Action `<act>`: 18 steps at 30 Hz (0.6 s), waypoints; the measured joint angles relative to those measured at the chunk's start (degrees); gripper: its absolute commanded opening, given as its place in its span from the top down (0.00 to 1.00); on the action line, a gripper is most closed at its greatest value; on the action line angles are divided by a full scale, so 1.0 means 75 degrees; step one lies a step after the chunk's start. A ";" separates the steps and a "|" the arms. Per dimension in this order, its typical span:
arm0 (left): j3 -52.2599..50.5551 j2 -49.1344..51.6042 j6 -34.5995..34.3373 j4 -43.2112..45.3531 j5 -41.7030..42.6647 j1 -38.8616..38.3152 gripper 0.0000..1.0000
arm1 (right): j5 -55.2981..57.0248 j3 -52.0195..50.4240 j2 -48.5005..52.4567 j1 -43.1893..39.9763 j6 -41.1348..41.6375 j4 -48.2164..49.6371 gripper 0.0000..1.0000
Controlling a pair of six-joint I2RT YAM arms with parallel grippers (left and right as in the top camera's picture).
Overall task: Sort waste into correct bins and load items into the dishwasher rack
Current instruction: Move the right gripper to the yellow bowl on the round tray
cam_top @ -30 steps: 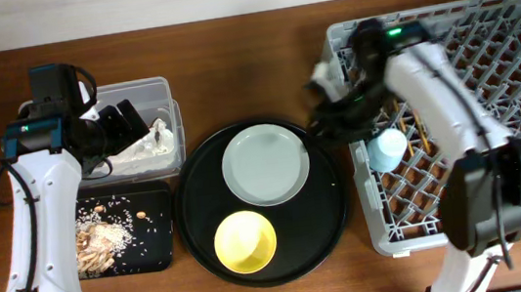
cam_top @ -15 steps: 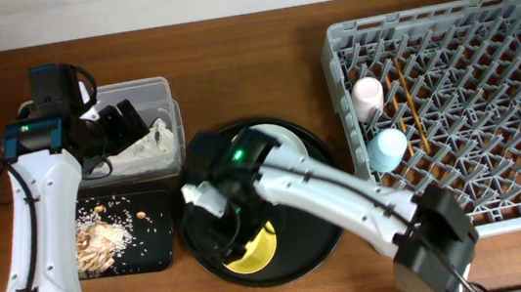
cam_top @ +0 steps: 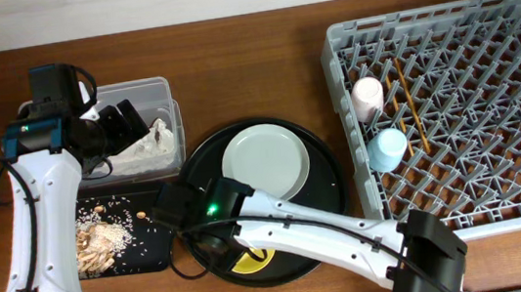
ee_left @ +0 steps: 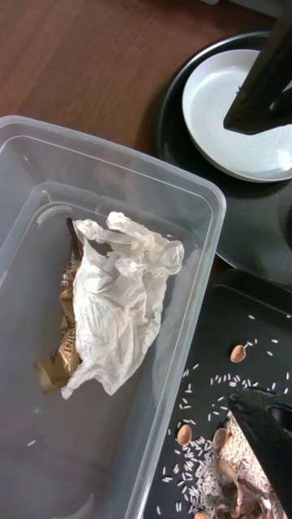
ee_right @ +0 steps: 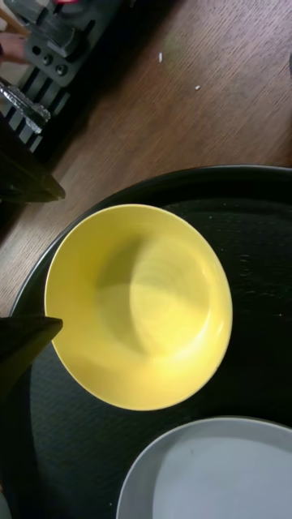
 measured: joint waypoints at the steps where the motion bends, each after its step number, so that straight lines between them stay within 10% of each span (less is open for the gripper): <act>1: 0.0000 0.0000 0.0000 -0.0003 0.0000 0.0000 0.01 | 0.0009 0.0000 0.0000 0.0041 0.0041 0.0015 0.63; 18: 0.0000 0.0000 0.0000 -0.0003 0.0000 0.0000 0.01 | -0.0099 -0.2005 0.0286 0.0475 0.0393 0.1920 0.65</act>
